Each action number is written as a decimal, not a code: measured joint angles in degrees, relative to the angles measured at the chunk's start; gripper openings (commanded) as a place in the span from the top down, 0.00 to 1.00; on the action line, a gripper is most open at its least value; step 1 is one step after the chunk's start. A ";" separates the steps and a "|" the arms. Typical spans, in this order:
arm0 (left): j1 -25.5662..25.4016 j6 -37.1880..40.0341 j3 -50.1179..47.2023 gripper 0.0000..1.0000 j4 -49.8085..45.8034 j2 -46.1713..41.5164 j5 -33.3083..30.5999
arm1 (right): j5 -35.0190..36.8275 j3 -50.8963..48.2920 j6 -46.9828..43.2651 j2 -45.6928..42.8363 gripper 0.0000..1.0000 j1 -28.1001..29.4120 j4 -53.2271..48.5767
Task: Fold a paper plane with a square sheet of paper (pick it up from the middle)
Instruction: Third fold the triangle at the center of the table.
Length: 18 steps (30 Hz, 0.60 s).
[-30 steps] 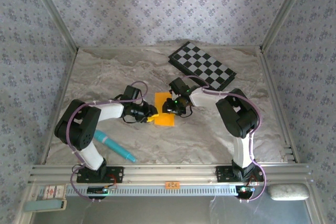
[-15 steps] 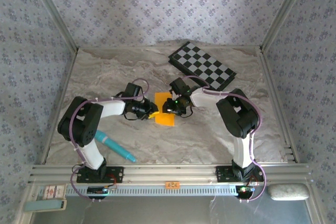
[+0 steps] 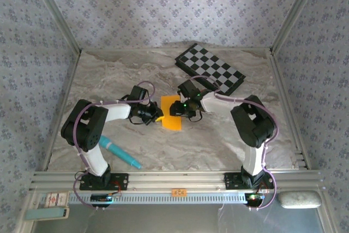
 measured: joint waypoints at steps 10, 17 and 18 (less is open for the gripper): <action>0.02 -4.57 0.00 0.98 0.31 -2.19 -1.09 | 9.68 -9.60 -14.86 -15.72 0.19 2.38 7.98; 0.02 -7.52 -0.02 0.97 1.09 -3.04 -1.07 | 13.49 -18.12 -29.68 -19.02 0.21 8.41 17.57; 0.02 -7.78 -0.02 0.97 1.29 -3.02 -1.07 | 13.49 -18.86 -32.09 -19.02 0.22 9.66 18.34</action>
